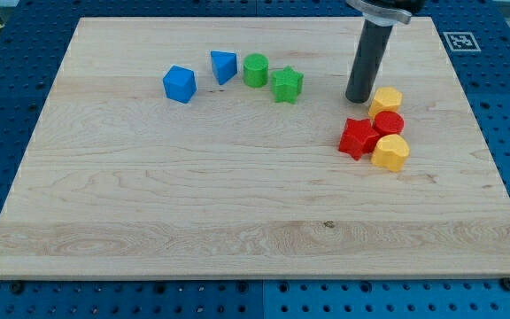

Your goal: Push the green star into the blue cube

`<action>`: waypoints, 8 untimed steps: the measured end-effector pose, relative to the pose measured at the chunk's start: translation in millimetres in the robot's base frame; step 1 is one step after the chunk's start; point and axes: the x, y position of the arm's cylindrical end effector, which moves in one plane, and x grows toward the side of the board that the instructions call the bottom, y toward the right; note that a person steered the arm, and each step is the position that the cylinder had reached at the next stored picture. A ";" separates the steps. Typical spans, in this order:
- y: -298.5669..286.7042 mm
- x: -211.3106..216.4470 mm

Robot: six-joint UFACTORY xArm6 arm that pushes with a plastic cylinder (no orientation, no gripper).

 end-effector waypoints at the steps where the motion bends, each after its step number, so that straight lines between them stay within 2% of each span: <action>1: -38.9 -14.6; 3: -96.3 -30.1; 4: -98.0 -30.1; 5: -60.7 -34.4; 6: -59.2 -34.4; 8: -88.8 -18.0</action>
